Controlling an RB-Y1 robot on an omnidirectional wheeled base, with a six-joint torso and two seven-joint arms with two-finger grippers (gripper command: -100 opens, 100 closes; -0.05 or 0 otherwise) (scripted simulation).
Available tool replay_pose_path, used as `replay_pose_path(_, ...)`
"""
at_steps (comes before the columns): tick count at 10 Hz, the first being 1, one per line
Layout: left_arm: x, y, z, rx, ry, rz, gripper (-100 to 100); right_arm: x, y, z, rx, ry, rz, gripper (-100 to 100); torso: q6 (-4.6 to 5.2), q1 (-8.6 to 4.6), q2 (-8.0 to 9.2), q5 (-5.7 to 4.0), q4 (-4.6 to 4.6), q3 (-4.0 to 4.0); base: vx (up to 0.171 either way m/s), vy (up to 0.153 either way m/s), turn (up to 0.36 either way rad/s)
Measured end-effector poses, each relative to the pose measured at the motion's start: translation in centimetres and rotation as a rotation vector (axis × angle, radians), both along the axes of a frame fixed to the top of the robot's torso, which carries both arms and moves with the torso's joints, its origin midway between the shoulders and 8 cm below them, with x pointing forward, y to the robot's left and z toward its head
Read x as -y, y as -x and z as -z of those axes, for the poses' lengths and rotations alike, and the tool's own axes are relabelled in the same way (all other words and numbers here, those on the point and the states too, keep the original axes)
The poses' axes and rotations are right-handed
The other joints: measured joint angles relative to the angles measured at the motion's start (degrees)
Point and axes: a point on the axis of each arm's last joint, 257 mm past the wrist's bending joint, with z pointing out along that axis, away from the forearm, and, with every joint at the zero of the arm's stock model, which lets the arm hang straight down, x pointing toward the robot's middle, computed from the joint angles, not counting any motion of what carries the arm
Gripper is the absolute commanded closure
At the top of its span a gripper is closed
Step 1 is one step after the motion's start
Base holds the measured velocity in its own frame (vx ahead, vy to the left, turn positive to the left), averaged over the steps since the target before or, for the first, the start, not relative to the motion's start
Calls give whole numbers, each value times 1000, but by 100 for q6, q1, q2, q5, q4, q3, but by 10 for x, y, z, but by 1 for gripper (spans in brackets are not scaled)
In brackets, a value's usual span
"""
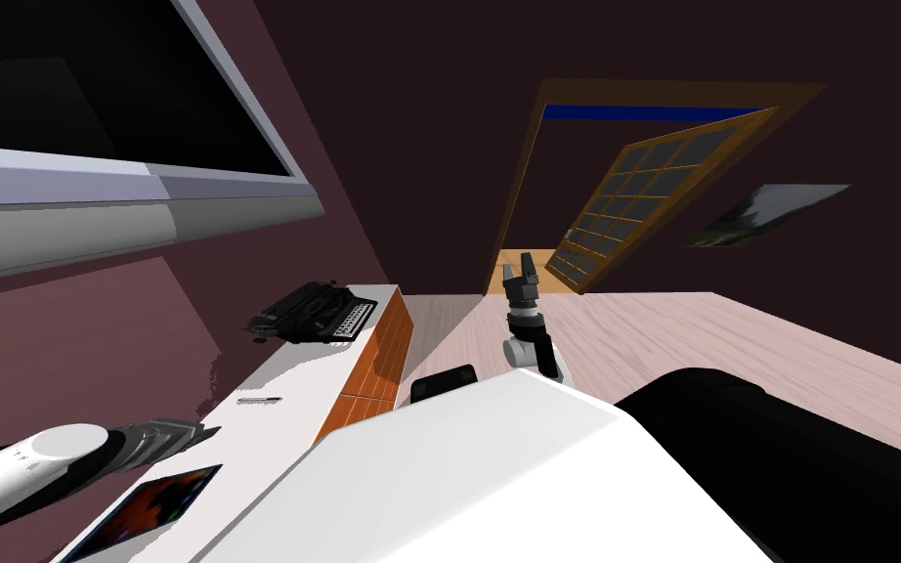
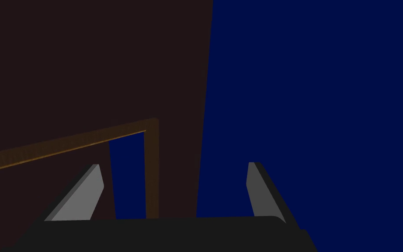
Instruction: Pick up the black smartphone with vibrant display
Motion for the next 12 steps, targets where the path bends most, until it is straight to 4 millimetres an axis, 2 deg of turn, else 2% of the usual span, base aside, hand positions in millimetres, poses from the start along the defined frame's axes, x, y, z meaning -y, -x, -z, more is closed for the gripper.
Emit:
replay_pose_path(2,-1,22,3,-30,50,-43,-100,0,0,0,0,0,0,0,0,1,1,0,0,1,5,14,-14)
replay_pose_path(6,-3,49,5,-69,129,-104,-100,0,0,0,0,0,0,0,1,3,1,0,1,1,6,21,-43)
replay_pose_path(8,0,70,11,-93,178,-143,-100,0,0,0,0,0,0,0,-1,6,2,1,1,1,7,29,-22)
replay_pose_path(12,7,97,13,-126,267,-203,-100,0,0,0,0,0,0,0,-1,4,5,1,1,3,-1,30,-15)
